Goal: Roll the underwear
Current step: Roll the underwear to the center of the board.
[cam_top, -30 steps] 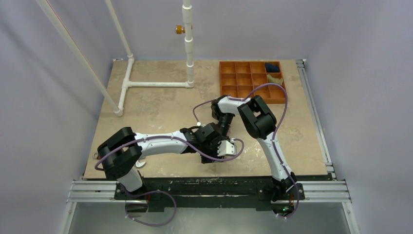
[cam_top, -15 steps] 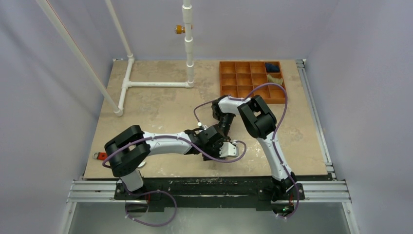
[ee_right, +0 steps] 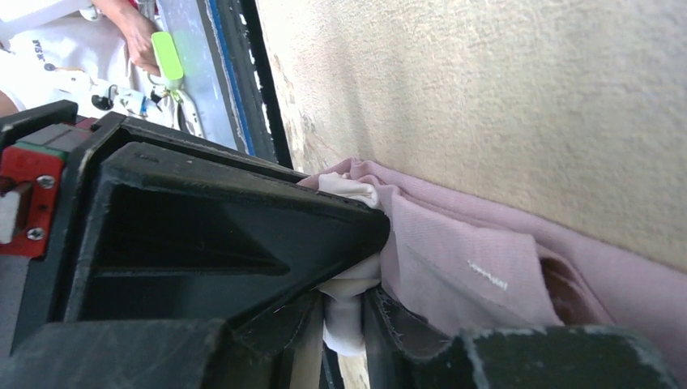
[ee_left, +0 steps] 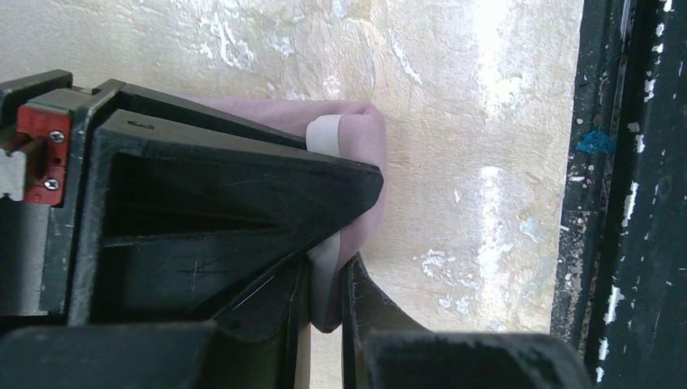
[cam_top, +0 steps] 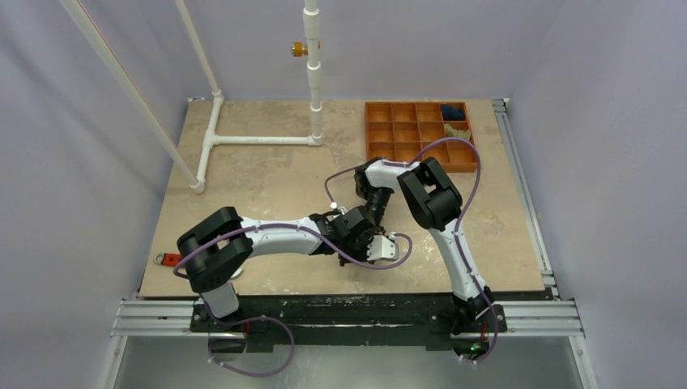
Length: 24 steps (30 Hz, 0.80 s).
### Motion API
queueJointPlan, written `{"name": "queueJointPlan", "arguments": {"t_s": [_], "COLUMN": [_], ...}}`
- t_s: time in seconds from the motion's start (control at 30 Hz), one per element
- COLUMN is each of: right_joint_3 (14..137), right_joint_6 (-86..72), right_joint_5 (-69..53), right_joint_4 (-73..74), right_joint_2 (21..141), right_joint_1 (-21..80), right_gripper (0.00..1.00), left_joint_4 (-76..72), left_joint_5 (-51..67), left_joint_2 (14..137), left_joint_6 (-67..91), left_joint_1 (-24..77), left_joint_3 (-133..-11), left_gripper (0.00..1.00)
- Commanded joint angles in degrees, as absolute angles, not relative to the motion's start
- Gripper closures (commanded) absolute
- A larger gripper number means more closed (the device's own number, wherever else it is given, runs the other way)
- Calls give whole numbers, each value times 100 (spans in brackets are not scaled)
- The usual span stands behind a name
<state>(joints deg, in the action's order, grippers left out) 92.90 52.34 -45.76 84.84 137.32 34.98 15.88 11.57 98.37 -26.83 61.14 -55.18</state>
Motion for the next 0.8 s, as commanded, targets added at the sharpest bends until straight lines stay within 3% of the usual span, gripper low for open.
{"name": "queueJointPlan", "arguments": {"t_s": [0.0, 0.17, 0.43, 0.77], "right_joint_3": [9194, 9285, 9417, 9138], "right_joint_6": [5554, 5787, 6047, 6127], "right_joint_5": [-4049, -4202, -4350, -4640], "right_joint_4": [7103, 7394, 7818, 7789], "right_joint_2": [13447, 13411, 13373, 12542], "right_joint_1": [3296, 2978, 2123, 1201], "right_gripper": [74, 69, 67, 72], "left_joint_4": [1627, 1669, 1735, 1956], "left_joint_5": [1480, 1489, 1469, 1602], "left_joint_2": [10210, 10239, 10304, 10371], "left_joint_6": [-2859, -2896, -2888, -2646], "left_joint_1": [6145, 6146, 6144, 5915], "left_joint_3": [-5435, -5430, -5466, -5686], "left_gripper": [100, 100, 100, 100]}}
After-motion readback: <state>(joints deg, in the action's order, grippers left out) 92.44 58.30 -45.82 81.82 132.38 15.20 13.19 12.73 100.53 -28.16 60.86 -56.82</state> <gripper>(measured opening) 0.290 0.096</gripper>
